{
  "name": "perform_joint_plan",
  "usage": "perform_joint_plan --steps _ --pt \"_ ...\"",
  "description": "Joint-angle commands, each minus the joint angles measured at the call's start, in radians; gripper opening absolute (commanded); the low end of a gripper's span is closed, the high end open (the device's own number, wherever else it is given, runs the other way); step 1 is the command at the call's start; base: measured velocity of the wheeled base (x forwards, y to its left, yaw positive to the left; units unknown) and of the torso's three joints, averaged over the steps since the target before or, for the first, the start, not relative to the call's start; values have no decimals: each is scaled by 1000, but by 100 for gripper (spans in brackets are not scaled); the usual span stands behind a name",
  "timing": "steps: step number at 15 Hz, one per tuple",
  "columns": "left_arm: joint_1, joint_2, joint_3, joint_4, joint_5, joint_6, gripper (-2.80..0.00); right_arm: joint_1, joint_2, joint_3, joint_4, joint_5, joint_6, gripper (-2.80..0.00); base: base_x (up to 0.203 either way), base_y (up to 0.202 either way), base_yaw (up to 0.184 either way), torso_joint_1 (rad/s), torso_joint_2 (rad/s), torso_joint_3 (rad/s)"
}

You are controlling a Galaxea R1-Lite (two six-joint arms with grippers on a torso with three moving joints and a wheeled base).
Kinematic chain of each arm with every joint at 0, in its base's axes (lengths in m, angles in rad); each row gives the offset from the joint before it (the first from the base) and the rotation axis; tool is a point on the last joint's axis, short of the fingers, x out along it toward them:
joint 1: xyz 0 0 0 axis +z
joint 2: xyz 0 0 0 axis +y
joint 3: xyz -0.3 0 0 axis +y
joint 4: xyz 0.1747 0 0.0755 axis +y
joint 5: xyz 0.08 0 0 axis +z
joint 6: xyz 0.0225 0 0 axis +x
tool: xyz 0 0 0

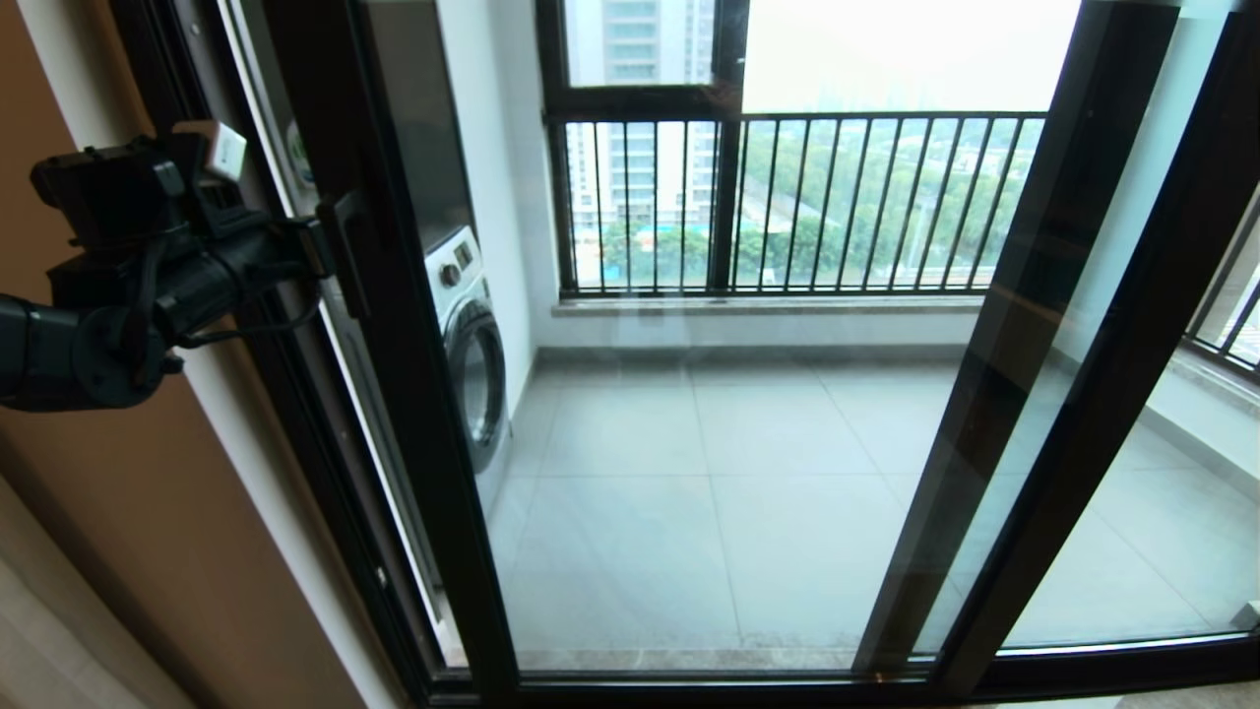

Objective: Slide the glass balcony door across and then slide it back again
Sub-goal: Open the slid door

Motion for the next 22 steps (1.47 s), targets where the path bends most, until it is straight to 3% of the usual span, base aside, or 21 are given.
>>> perform_joint_plan --steps 1,3,9,22 --pt "-54 13 0 0 33 22 -280 1 1 12 -1 0 0 -280 0 0 0 0 0 0" --pt "-91 26 -1 -4 39 60 -280 1 1 12 -1 0 0 -280 0 0 0 0 0 0" --pt "-204 31 -28 4 88 63 -280 1 1 12 -1 0 0 -280 0 0 0 0 0 0" --pt "-367 129 -170 54 152 66 -280 1 1 12 -1 0 0 -280 0 0 0 0 0 0"
